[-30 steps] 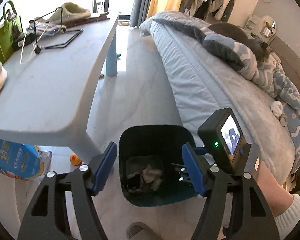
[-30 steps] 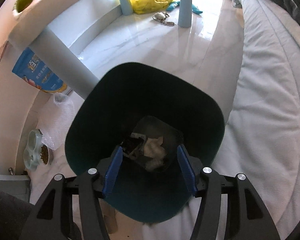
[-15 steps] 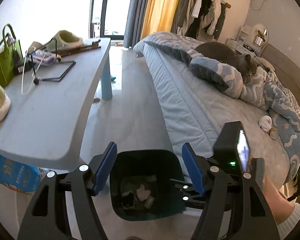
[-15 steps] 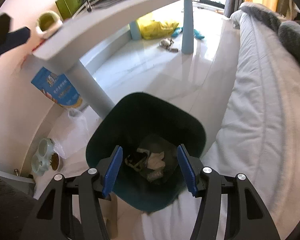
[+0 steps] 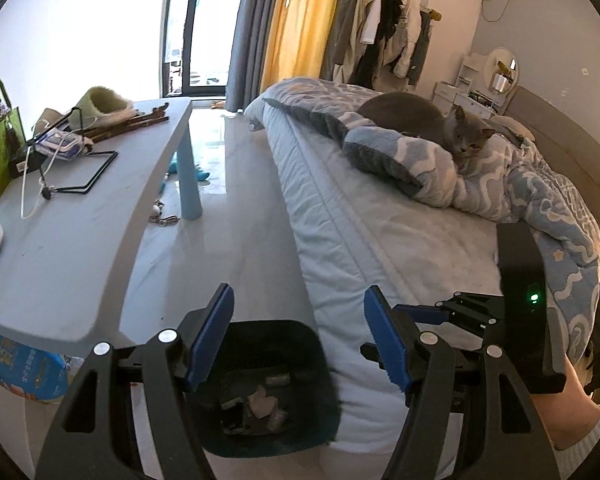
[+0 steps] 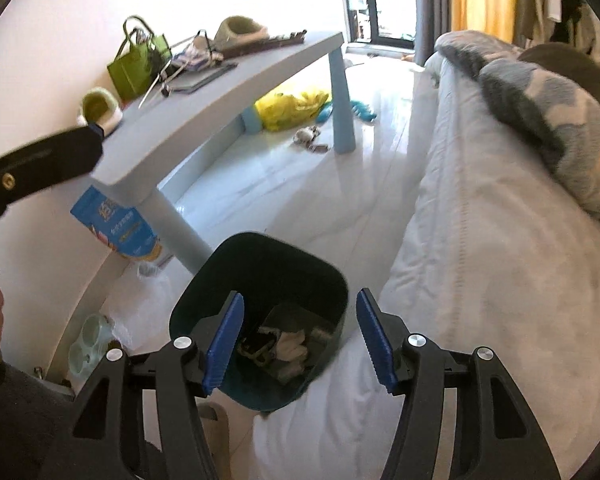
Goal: Collect trash
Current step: 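Move both open tools back over the bed toward the sock and tape roll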
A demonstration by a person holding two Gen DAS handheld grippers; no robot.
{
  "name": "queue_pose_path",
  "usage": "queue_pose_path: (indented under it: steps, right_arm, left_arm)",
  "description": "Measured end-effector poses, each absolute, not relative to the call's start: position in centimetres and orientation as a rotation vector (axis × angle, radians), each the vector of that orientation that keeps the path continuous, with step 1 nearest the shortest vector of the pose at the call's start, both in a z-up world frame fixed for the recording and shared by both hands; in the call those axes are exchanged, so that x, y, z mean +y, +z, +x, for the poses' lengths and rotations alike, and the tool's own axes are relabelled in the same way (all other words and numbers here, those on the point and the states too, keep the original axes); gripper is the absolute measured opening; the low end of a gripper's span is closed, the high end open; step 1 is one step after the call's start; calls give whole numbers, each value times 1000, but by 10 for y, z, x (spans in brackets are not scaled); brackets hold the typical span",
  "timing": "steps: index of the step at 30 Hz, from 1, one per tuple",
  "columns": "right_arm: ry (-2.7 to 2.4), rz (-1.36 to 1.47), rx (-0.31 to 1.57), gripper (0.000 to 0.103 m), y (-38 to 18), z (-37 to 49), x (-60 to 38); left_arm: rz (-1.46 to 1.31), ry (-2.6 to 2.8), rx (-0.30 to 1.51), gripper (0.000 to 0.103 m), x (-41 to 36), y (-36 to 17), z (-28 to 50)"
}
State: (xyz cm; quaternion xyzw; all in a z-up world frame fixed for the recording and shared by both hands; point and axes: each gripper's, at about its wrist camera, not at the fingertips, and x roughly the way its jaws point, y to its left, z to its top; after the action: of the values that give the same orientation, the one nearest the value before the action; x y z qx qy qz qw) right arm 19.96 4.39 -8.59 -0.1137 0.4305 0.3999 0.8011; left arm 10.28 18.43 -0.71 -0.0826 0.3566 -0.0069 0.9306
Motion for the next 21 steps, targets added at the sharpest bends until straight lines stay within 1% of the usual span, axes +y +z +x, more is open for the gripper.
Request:
queue_pose_path:
  steps: [2, 7, 10, 21]
  right_arm:
    - [844, -231, 899, 63, -80, 200, 34]
    - [807, -207, 850, 64, -68, 206, 3]
    - [776, -188, 834, 66, -63, 212, -15]
    - [686, -188, 811, 67, -62, 224, -80]
  left_arm:
    - [-163, -23, 727, 72, 176, -5, 106]
    - [-140, -48, 725, 73, 152, -5, 116]
    - [-136, -64, 722, 75, 138, -4, 120]
    - [-106, -134, 724, 79, 84, -5, 144]
